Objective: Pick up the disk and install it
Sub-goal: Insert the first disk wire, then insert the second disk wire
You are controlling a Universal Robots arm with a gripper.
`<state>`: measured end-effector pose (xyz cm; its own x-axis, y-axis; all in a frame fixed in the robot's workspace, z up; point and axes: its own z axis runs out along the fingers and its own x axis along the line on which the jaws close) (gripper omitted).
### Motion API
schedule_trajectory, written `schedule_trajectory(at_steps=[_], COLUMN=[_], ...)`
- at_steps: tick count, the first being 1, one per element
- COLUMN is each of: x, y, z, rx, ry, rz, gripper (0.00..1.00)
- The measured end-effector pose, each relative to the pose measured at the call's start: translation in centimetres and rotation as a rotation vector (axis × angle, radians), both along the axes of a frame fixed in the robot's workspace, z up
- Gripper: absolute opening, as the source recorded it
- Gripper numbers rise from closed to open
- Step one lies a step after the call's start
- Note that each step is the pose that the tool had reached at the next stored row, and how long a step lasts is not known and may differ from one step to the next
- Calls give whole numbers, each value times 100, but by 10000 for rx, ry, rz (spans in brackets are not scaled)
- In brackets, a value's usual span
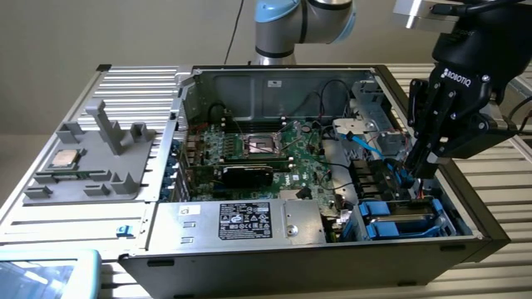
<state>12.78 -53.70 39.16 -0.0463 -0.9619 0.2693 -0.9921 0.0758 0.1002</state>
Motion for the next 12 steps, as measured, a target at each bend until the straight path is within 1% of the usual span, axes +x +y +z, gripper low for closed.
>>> schedule_trajectory(at_steps=[2,5,6,7,10,11,12], x=[-11,-114,-135,-136,-135,-132,-126], y=[1,-1,-2,-12,-55,-68,-76], z=[-2,-9,-13,-16,-20,-24,-32], rx=[0,4,19,112,663,791,837], ry=[-2,-62,-73,-74,-69,-54,-31], rz=[0,1,-1,-1,-3,-2,-4], gripper=[25,25,25,25,25,25,25])
